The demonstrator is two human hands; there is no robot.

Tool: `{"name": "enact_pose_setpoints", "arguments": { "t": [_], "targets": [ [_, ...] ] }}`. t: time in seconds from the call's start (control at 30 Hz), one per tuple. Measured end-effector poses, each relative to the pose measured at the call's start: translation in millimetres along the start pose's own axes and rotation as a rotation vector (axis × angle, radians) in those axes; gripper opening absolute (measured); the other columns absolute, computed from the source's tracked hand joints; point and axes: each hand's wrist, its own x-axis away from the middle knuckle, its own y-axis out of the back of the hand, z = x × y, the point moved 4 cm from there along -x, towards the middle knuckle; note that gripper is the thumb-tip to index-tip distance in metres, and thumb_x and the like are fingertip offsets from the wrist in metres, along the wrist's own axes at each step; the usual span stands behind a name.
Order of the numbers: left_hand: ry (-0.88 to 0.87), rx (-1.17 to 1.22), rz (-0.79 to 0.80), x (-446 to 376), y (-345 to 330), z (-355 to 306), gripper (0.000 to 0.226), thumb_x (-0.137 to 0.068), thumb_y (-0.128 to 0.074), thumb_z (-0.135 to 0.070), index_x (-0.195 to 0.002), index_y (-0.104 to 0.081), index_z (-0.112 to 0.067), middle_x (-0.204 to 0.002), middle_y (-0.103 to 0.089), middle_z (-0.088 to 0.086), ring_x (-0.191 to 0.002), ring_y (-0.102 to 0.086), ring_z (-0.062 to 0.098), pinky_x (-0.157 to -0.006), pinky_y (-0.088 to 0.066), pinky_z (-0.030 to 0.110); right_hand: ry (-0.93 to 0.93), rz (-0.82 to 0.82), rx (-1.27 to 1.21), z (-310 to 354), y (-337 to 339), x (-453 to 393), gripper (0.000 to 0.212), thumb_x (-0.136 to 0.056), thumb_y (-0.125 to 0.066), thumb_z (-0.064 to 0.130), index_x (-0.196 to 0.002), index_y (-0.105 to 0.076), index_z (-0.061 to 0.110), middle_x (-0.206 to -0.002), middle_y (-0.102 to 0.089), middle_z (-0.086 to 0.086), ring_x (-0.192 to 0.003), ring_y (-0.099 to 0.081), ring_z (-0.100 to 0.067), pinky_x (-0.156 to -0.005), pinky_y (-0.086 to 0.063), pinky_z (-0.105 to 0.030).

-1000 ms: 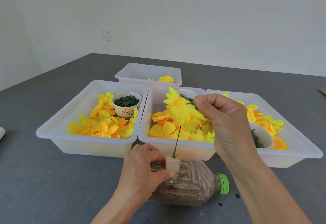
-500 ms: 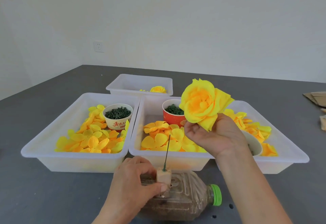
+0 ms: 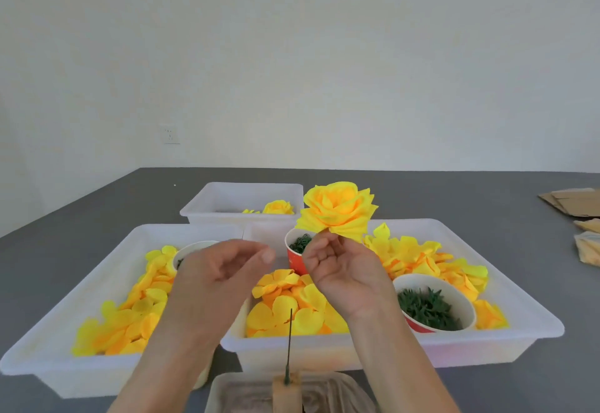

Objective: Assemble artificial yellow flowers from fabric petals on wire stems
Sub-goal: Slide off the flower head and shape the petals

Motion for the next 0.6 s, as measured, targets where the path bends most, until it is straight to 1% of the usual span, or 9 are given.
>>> {"name": "enact_pose_setpoints", "arguments": {
  "t": [0.03,0.13,0.17,0.23,0.3,0.4,0.47,0.53,0.6],
  "targets": [
    [0.023,0.053,0.019,-9,-10,-3,0.007,-0.078,-0.069,-0.026,-0.076,-0.073,-0.021,-0.071,-0.072,-0.008,-0.062,-0.063,-0.004,-0.054,-0.044,0.005,0.009,0.018,0.003,-3,-2,-3,0.008,-0.071,-0.049,0.000,-0.073,-0.056,0.001,-0.056,-0.057,-0.011,-0.040,-0.055,-0.019,-0.044,-0.050,-0.023],
    [0.125,0.242,0.118,-34,-34,-6,0.031,-0.067,-0.064,-0.041,-0.077,-0.071,-0.013,-0.073,-0.072,-0.002,-0.065,-0.067,0.006,-0.055,-0.049,0.014,0.020,0.057,0.016,-8,-6,-11,0.008,-0.065,-0.054,-0.001,-0.073,-0.058,-0.002,-0.058,-0.059,-0.012,-0.043,-0.058,-0.019,-0.044,-0.051,-0.023],
    [0.143,0.284,0.138,-41,-39,-6,0.034,-0.066,-0.063,-0.042,-0.077,-0.071,-0.011,-0.074,-0.072,0.000,-0.066,-0.066,0.009,-0.056,-0.050,0.016,0.028,0.065,0.026,-7,-7,-13,0.010,-0.064,-0.056,-0.001,-0.073,-0.058,-0.003,-0.059,-0.060,-0.013,-0.044,-0.059,-0.018,-0.045,-0.052,-0.023],
    [0.178,0.352,0.152,-54,-45,-4,0.025,-0.072,-0.064,-0.035,-0.076,-0.071,-0.011,-0.074,-0.070,0.003,-0.065,-0.063,0.011,-0.060,-0.051,0.020,0.044,0.077,0.048,-5,-7,-18,0.013,-0.061,-0.057,0.000,-0.073,-0.059,-0.003,-0.062,-0.061,-0.013,-0.046,-0.059,-0.018,-0.046,-0.052,-0.023],
    [0.226,0.418,0.159,-64,-48,1,0.016,-0.082,-0.062,-0.022,-0.074,-0.070,-0.011,-0.071,-0.070,0.004,-0.060,-0.061,0.011,-0.057,-0.050,0.021,0.042,0.100,0.072,-1,-7,-24,0.013,-0.059,-0.057,0.000,-0.070,-0.062,-0.005,-0.064,-0.062,-0.013,-0.047,-0.060,-0.019,-0.047,-0.052,-0.024],
    [0.267,0.459,0.162,-78,-51,8,0.017,-0.086,-0.059,-0.014,-0.074,-0.068,-0.008,-0.066,-0.069,0.005,-0.054,-0.060,0.010,-0.051,-0.049,0.020,-0.003,0.129,0.152,5,-4,-33,0.009,-0.063,-0.058,0.000,-0.064,-0.066,-0.005,-0.063,-0.063,-0.012,-0.047,-0.060,-0.020,-0.048,-0.053,-0.025],
    [0.273,0.445,0.154,-89,-51,12,0.017,-0.087,-0.057,-0.011,-0.074,-0.067,-0.007,-0.062,-0.066,0.004,-0.054,-0.059,0.012,-0.049,-0.048,0.019,-0.037,0.125,0.216,9,0,-41,0.017,-0.070,-0.055,0.004,-0.061,-0.068,-0.003,-0.061,-0.063,-0.011,-0.046,-0.059,-0.019,-0.046,-0.052,-0.025],
    [0.268,0.420,0.145,-100,-50,15,0.017,-0.087,-0.057,-0.008,-0.072,-0.065,-0.007,-0.061,-0.063,0.005,-0.058,-0.057,0.015,-0.054,-0.046,0.023,-0.078,0.125,0.277,13,5,-49,0.022,-0.073,-0.053,0.005,-0.058,-0.069,-0.001,-0.059,-0.062,-0.009,-0.045,-0.058,-0.018,-0.045,-0.051,-0.024],
    [0.256,0.404,0.140,-109,-48,19,0.016,-0.086,-0.056,-0.006,-0.072,-0.064,-0.005,-0.068,-0.061,0.010,-0.066,-0.056,0.021,-0.066,-0.045,0.031,-0.139,0.135,0.346,15,7,-55,0.018,-0.072,-0.055,0.004,-0.061,-0.069,-0.001,-0.060,-0.061,-0.009,-0.046,-0.058,-0.017,-0.045,-0.050,-0.024]
  ]
}}
